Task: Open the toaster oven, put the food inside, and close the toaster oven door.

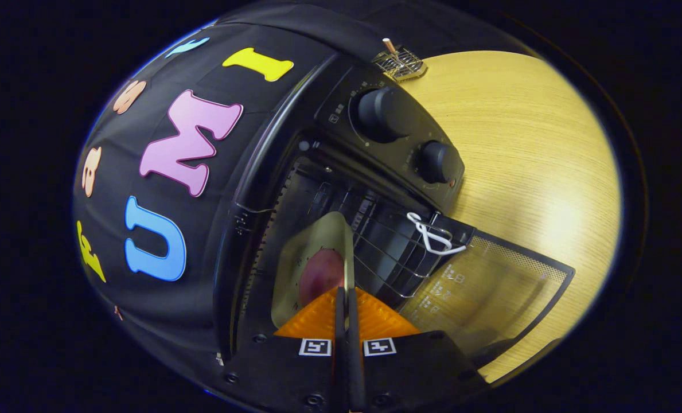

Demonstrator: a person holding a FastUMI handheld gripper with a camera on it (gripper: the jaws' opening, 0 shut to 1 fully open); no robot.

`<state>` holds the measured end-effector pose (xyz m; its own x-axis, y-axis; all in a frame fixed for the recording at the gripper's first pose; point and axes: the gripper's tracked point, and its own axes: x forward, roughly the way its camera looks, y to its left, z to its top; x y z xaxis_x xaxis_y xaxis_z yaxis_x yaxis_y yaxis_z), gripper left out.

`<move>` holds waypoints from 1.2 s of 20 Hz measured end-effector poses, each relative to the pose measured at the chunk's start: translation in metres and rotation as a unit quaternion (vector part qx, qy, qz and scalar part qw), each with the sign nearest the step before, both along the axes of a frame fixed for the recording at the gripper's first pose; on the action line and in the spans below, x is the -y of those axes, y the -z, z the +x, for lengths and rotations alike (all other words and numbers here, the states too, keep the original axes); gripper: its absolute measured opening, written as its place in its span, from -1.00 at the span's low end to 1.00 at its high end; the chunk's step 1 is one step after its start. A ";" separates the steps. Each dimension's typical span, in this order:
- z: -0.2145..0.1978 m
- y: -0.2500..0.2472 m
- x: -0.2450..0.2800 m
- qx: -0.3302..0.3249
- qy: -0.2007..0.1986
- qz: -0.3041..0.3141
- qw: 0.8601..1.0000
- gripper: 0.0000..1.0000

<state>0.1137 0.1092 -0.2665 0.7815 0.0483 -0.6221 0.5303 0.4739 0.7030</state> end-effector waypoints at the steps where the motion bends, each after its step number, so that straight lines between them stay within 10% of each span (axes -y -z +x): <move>1: -0.002 0.001 -0.001 -0.004 -0.003 -0.002 1.000 -0.87; 7: -0.004 -0.001 -0.015 -0.002 -0.027 -0.023 0.999 -0.75; 14: -0.028 -0.024 -0.024 0.020 -0.077 -0.067 0.995 0.96; 24: -0.124 -0.037 -0.028 -0.001 -0.255 -0.233 0.938 0.98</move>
